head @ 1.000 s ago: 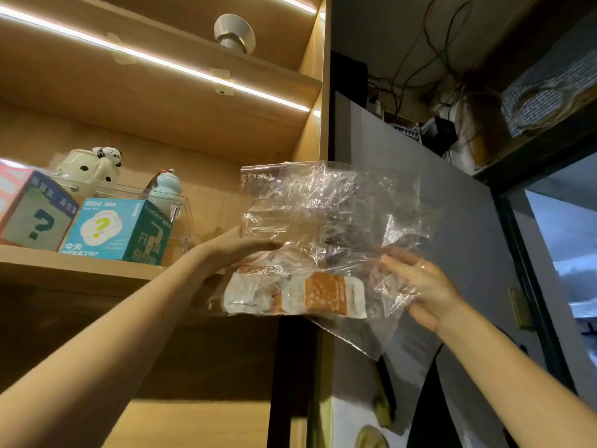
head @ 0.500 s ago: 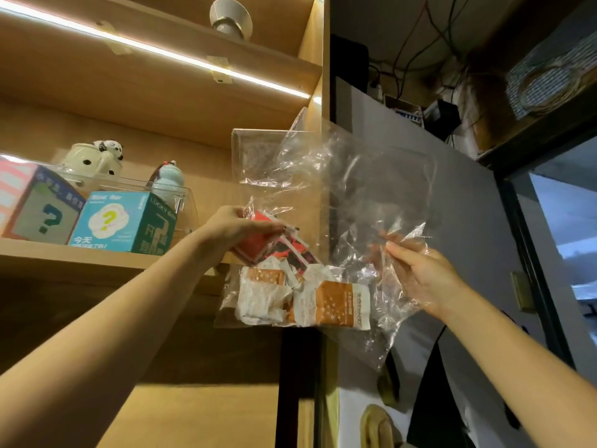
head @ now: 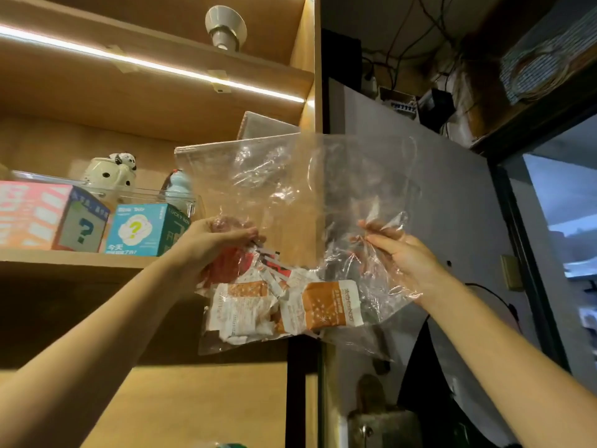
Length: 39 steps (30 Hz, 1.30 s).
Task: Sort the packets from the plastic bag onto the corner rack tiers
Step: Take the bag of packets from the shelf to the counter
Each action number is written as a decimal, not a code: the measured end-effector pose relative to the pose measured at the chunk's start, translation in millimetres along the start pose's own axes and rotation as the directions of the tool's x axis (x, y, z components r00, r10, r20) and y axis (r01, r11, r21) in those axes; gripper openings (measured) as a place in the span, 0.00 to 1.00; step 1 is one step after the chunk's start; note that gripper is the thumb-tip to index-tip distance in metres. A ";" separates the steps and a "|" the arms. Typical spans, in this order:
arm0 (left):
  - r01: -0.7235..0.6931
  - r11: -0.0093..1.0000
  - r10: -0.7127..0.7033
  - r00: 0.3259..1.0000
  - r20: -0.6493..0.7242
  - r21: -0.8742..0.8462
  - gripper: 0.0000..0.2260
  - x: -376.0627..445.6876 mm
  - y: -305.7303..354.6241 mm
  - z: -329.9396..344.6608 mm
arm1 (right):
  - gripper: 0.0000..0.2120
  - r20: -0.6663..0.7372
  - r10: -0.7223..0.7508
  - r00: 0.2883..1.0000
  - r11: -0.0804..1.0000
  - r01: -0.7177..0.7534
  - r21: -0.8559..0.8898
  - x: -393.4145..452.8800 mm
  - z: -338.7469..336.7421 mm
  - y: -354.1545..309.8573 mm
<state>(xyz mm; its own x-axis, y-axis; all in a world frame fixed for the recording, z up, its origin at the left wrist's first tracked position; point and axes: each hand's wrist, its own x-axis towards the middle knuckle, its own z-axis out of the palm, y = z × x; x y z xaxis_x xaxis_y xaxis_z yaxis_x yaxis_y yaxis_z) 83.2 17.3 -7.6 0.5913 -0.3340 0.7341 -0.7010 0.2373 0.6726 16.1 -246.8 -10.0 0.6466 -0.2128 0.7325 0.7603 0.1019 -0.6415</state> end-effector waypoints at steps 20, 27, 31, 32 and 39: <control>0.391 0.883 -0.437 0.887 -0.147 -0.261 0.18 -282.9 -91.4 -9.8 | 0.09 0.183 0.438 0.880 0.897 -0.417 -0.147 -233.3 6.5 102.8; 0.557 0.801 -0.597 0.770 -0.225 -0.218 0.26 -396.1 -111.0 -0.8 | 0.10 0.197 0.660 0.725 0.750 -0.650 -0.120 -336.0 -0.3 147.1; 0.648 0.718 -0.697 0.663 -0.273 -0.256 0.29 -470.7 -133.8 6.0 | 0.09 0.163 0.804 0.572 0.594 -0.786 -0.171 -392.6 -5.4 172.9; 0.676 0.676 -0.737 0.618 -0.273 -0.294 0.25 -485.7 -139.5 7.0 | 0.09 0.150 0.832 0.534 0.554 -0.813 -0.179 -406.0 -6.7 178.8; 0.813 0.479 -0.878 0.439 -0.191 -0.330 0.28 -564.4 -167.4 -2.5 | 0.07 0.116 0.949 0.293 0.309 -0.938 -0.158 -492.0 -9.7 216.3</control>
<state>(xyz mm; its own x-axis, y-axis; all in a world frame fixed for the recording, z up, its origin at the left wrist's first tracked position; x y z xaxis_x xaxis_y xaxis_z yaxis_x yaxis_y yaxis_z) -132.2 168.4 -534.3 0.9514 -0.1804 -0.2498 0.2767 0.1436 0.9502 -138.3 -129.5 -511.4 0.9183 0.1471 -0.3676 -0.3812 0.0775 -0.9212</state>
